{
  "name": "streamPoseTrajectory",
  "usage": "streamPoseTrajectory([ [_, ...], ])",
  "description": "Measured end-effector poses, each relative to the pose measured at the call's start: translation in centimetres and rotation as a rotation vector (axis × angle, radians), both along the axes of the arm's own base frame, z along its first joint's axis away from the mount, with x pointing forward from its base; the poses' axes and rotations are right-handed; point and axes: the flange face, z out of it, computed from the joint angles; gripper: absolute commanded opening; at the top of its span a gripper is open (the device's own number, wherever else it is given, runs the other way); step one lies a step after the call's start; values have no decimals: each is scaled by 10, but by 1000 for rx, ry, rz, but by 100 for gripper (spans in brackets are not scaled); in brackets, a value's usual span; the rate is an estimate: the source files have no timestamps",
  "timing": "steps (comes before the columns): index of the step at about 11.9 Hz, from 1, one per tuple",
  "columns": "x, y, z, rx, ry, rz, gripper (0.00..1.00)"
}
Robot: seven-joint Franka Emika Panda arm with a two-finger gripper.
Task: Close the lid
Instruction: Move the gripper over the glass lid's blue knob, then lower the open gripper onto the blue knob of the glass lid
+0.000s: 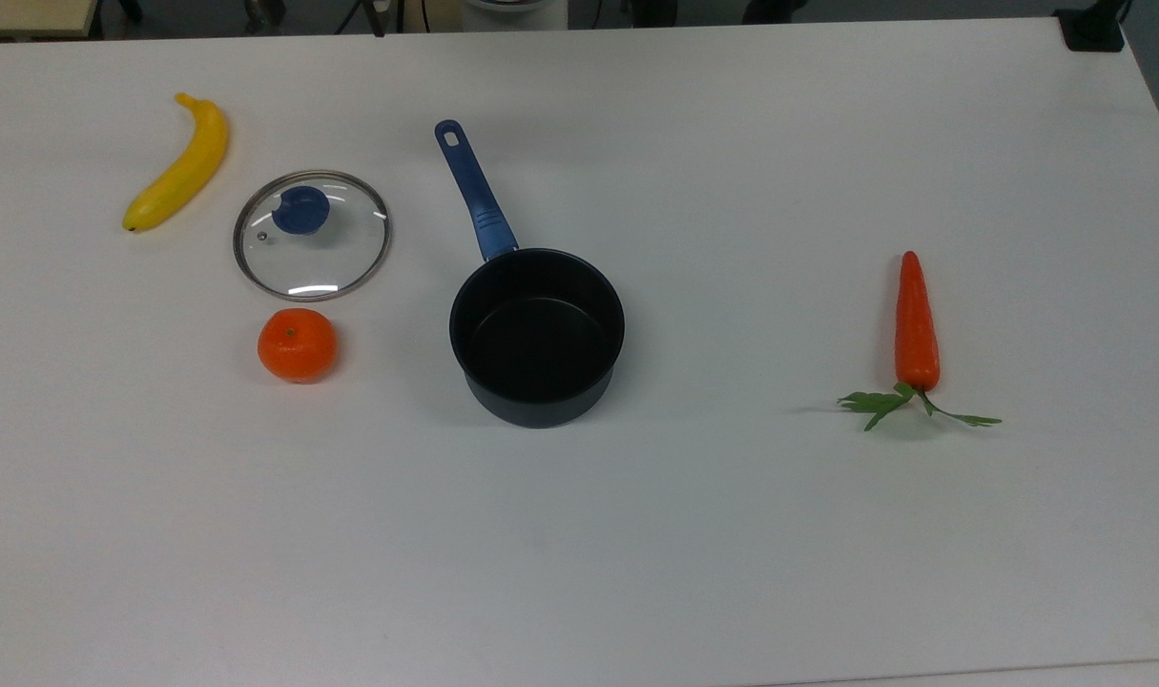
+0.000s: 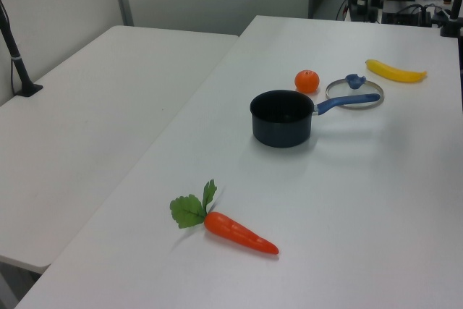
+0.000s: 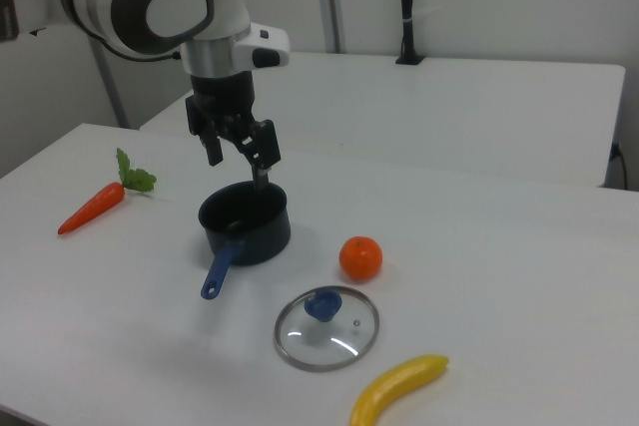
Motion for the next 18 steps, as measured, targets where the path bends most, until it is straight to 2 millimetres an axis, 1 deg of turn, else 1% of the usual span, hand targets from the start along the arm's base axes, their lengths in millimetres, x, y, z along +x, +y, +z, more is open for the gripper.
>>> streamPoseTrajectory([
  [2,2,-11,-2,-4,-16,-20,100],
  [3,5,-17,-7,-8,-22,-33,98],
  [4,8,-25,-19,-9,-6,-46,98],
  [5,8,-35,-39,-8,28,-63,97],
  [7,11,-58,-86,-25,5,-86,96],
  [8,9,-65,-107,-29,7,-79,96],
  [10,3,-80,-140,-48,12,-61,96],
  [11,3,-88,-153,-61,-8,-59,94],
  [13,4,-95,-175,-75,-5,-45,91],
  [18,18,-97,-216,-108,-5,-32,91],
])
